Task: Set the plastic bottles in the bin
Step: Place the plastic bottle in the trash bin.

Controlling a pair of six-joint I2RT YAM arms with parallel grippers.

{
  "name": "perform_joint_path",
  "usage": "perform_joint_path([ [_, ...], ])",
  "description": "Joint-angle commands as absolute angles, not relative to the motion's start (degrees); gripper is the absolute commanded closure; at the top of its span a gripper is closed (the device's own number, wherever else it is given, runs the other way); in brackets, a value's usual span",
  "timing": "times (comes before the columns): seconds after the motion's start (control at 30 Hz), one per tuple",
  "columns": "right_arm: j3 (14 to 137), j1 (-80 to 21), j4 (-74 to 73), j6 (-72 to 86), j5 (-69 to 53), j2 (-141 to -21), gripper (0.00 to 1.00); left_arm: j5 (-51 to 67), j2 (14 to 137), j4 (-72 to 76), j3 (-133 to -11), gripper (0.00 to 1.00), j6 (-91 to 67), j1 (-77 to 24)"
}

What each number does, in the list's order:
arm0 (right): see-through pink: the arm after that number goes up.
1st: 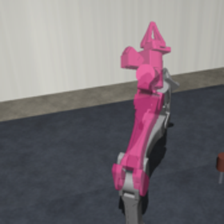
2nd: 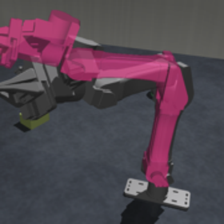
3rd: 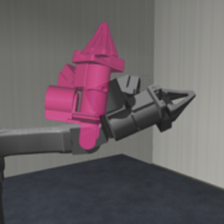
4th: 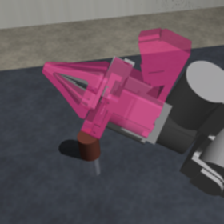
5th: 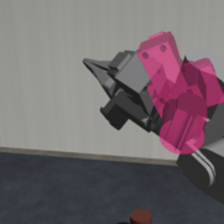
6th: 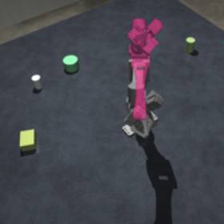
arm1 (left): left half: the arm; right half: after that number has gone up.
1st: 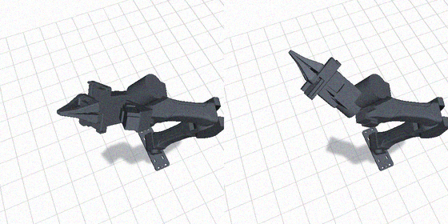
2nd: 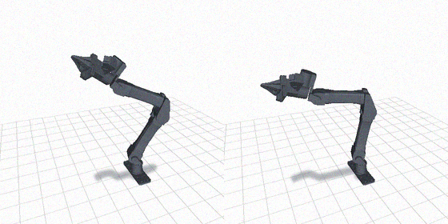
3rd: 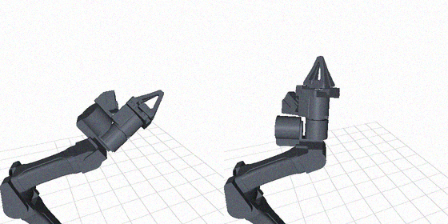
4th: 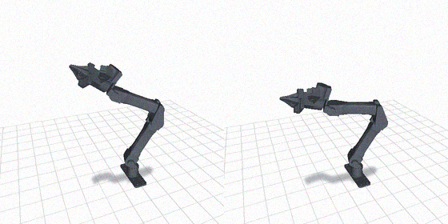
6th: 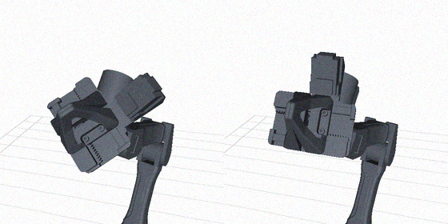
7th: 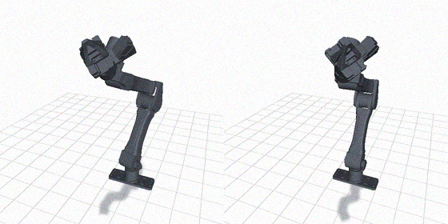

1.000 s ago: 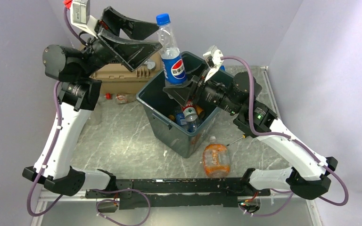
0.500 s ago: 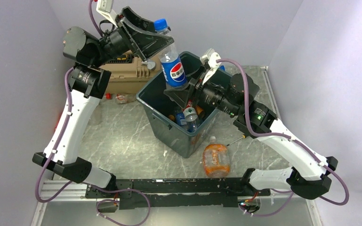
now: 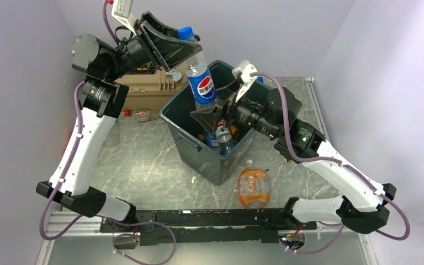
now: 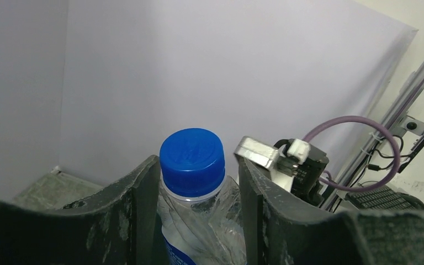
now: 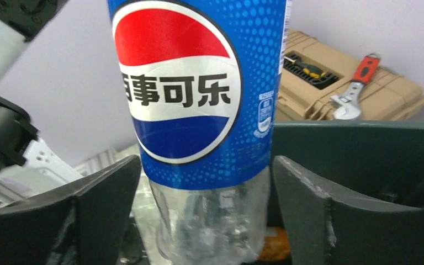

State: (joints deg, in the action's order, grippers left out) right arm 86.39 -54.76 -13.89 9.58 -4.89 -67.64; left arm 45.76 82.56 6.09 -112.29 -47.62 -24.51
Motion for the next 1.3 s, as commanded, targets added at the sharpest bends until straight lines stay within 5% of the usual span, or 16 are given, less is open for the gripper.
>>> perform_joint_path([
  [0.0, 88.7, -55.3, -16.7, 11.0, -2.1, -63.1, 0.0, 44.6, 79.0, 7.9, -110.0, 1.0, -44.8, -24.4],
  [0.47, 73.0, -55.3, -25.3, 15.8, 28.8, -29.4, 0.0, 41.5, 83.6, 16.9, -102.7, 1.0, -41.7, -25.5],
  [1.03, 56.9, -55.3, -31.5, 27.8, 35.2, -19.4, 0.0, 33.0, 90.8, 3.7, -98.8, 1.0, -3.7, -41.2],
  [1.07, 56.1, -55.3, -31.8, 29.7, 36.1, -18.9, 0.0, 32.6, 90.9, 4.2, -98.1, 0.93, -3.5, -41.5],
  [1.1, 55.4, -55.3, -32.3, 31.8, 37.2, -18.4, 0.0, 32.2, 90.9, 4.5, -97.7, 0.62, -3.6, -41.7],
  [1.13, 54.9, -55.3, -32.7, 33.5, 38.0, -17.8, 0.0, 31.7, 90.9, 4.8, -97.5, 0.48, -3.9, -41.8],
  [1.17, 54.2, -55.3, -33.0, 35.1, 38.8, -17.0, 0.0, 30.9, 90.4, 5.3, -97.1, 0.08, -4.3, -41.8],
  [1.27, 51.7, -55.3, -32.7, 38.0, 39.2, -13.9, 0.0, 28.2, 88.1, 7.8, -96.1, 0.01, -5.6, -41.9],
])
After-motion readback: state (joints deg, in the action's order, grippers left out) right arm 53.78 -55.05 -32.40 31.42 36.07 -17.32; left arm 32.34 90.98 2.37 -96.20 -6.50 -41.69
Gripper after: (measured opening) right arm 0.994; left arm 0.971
